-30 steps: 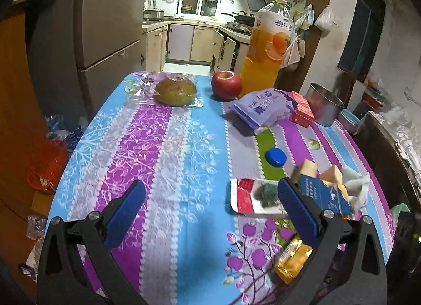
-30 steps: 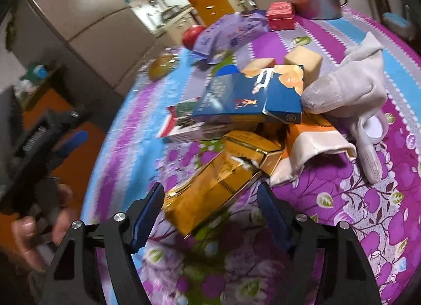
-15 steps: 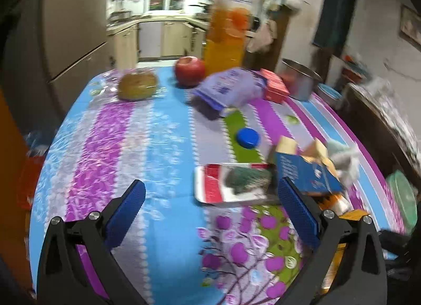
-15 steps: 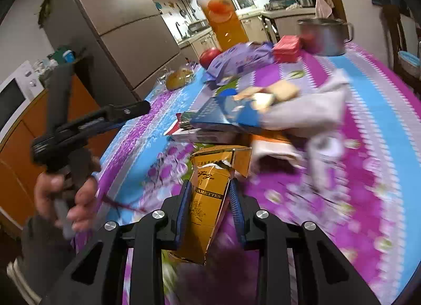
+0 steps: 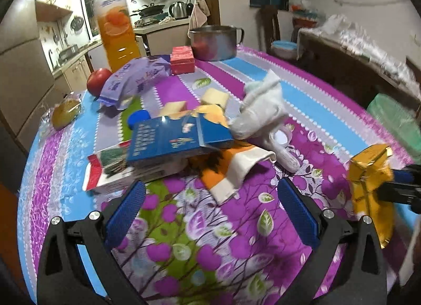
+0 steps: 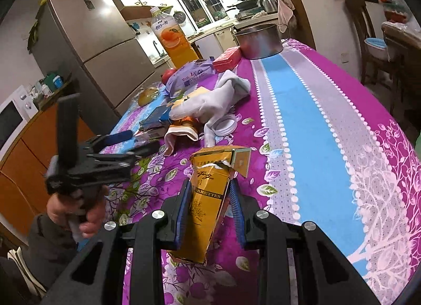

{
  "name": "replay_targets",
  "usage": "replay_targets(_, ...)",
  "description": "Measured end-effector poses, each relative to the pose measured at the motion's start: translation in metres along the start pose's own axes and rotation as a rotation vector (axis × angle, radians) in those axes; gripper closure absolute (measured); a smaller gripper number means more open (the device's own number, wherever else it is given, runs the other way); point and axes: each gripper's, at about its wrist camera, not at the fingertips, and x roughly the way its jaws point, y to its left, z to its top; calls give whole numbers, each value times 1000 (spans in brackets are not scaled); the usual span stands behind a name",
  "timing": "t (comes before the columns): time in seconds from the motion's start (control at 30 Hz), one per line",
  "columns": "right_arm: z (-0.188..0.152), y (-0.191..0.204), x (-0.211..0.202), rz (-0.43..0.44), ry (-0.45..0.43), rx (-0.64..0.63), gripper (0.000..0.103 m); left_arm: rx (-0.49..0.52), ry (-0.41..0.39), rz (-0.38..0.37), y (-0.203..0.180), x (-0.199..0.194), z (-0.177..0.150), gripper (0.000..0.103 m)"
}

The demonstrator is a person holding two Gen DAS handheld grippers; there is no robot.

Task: Collect trash
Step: 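Grasp the yellow snack packet with the right tool and lift it, then grasp the orange-and-white paper bag with the left tool while the right tool holds the yellow packet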

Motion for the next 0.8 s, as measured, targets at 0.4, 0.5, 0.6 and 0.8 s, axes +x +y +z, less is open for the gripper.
replay_targets(0.4, -3, 1, 5, 22, -9, 6, 71, -9, 107, 95, -12, 37, 8, 70)
replay_targets(0.5, -5, 1, 6, 21, -6, 6, 71, -26, 109, 94, -12, 37, 7, 77)
replay_targets(0.6, -6, 0, 7, 19, 0, 9, 71, -32, 108, 62, -12, 33, 6, 83)
replay_targets(0.8, -5, 0, -1, -8, -29, -9, 71, -73, 38, -24, -12, -10, -7, 89)
